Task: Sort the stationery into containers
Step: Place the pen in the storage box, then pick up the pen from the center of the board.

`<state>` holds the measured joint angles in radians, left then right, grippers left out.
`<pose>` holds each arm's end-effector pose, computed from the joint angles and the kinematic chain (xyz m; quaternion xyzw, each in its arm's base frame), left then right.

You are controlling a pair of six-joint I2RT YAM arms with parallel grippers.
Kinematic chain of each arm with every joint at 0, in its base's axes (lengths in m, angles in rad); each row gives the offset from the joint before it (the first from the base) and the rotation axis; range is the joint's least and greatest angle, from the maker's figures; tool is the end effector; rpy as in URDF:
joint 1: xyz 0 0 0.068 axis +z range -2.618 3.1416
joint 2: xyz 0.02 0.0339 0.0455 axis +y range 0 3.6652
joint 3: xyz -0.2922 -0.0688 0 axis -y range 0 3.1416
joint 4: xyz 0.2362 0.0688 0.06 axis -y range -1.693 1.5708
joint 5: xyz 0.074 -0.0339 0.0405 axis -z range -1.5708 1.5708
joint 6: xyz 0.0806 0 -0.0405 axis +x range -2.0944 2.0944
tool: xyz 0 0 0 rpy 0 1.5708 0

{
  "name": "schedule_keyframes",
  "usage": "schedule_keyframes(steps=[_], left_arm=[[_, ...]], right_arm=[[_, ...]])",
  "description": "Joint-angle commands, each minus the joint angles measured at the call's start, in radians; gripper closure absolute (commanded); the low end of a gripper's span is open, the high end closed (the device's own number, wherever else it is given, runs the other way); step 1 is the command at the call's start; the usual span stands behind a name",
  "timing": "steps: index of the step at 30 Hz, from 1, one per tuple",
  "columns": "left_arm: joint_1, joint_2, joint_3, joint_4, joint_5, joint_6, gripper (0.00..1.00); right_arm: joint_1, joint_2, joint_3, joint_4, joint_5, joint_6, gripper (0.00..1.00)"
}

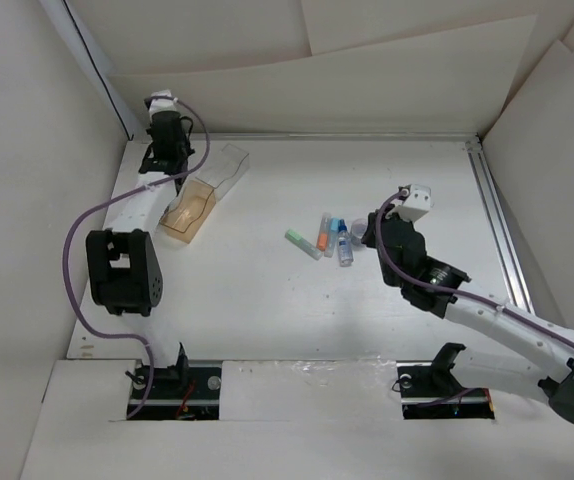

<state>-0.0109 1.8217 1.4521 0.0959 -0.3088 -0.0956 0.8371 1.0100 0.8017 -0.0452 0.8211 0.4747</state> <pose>0.4799 0.0193 0.3264 -0.1261 0.7828 0.0906 0.6025 0.1998 0.1335 0.3385 0.1096 0.7573 0.0921 0.6372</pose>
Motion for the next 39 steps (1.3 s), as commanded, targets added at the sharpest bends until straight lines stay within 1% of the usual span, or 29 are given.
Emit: schedule_keyframes(steps=[1, 3, 4, 6, 7, 8, 10, 11, 12, 14, 15, 16, 17, 18, 19, 20, 22, 27, 33, 36, 39], left_arm=[[-0.109, -0.148, 0.05, -0.019, 0.1, -0.142, 0.88], [-0.161, -0.198, 0.03, -0.047, 0.1, -0.177, 0.88], [-0.222, -0.217, 0.005, -0.076, 0.08, -0.187, 0.88], [-0.308, -0.252, -0.033, -0.085, 0.015, -0.196, 0.87], [-0.408, -0.275, -0.047, -0.1, -0.027, -0.196, 0.85], [-0.453, -0.275, -0.047, -0.148, -0.064, -0.22, 0.83], [-0.512, -0.266, -0.047, -0.2, -0.044, -0.289, 0.82], [-0.55, -0.266, -0.108, -0.188, -0.012, -0.361, 0.79], [-0.57, -0.275, -0.143, -0.173, 0.028, -0.392, 0.75], [-0.633, -0.275, -0.212, -0.138, 0.046, -0.449, 0.7], [-0.656, -0.275, -0.254, -0.137, 0.046, -0.492, 0.68], [-0.684, -0.265, -0.272, -0.128, 0.025, -0.507, 0.61], [-0.713, -0.265, -0.289, -0.118, 0.008, -0.507, 0.58], [-0.772, -0.236, -0.289, -0.143, -0.027, -0.524, 0.56], [-0.802, -0.225, -0.301, -0.143, -0.102, -0.552, 0.55], [-0.825, -0.216, -0.302, -0.143, -0.114, -0.561, 0.55], [-0.848, -0.181, -0.338, -0.108, -0.105, -0.585, 0.55], [-0.848, -0.11, -0.368, -0.044, -0.082, -0.65, 0.55], [-0.848, -0.078, -0.41, 0.028, -0.125, -0.708, 0.53], [-0.848, -0.058, -0.411, 0.051, -0.125, -0.721, 0.53], [-0.848, -0.015, -0.374, 0.05, -0.134, -0.721, 0.53]], right_arm=[[-0.007, 0.031, 0.04, 0.013, -0.014, -0.013, 1.0], [-0.007, 0.032, 0.051, 0.001, -0.014, -0.013, 1.0], [-0.007, 0.041, 0.051, -0.01, -0.002, -0.013, 0.99], [-0.007, 0.041, 0.051, -0.019, 0.007, -0.013, 0.95], [-0.007, 0.029, 0.051, -0.019, 0.007, -0.004, 0.93], [-0.007, 0.019, 0.051, -0.019, 0.007, -0.004, 0.9], [-0.007, 0.019, 0.051, -0.019, 0.007, -0.004, 0.86], [-0.007, 0.019, 0.051, -0.019, 0.007, -0.004, 0.81], [-0.007, 0.019, 0.051, -0.03, 0.016, 0.008, 0.78], [-0.016, 0.019, 0.06, -0.044, 0.026, 0.021, 0.7], [-0.027, 0.019, 0.06, -0.056, 0.026, 0.03, 0.6], [-0.039, 0.019, 0.06, -0.068, 0.026, 0.03, 0.56], [-0.039, 0.019, 0.06, -0.068, 0.026, 0.045, 0.54], [-0.052, 0.009, 0.06, -0.082, 0.026, 0.054, 0.51], [-0.064, 0.009, 0.06, -0.082, 0.026, 0.054, 0.51], [-0.064, -0.002, 0.06, -0.082, 0.012, 0.054, 0.5], [-0.073, -0.013, 0.06, -0.082, -0.003, 0.064, 0.5], [-0.082, -0.022, 0.051, -0.082, -0.013, 0.064, 0.5], [-0.082, -0.022, 0.051, -0.082, -0.034, 0.064, 0.5], [-0.082, -0.022, 0.051, -0.071, -0.045, 0.054, 0.5], [-0.082, -0.022, 0.051, -0.062, -0.054, 0.045, 0.5]])
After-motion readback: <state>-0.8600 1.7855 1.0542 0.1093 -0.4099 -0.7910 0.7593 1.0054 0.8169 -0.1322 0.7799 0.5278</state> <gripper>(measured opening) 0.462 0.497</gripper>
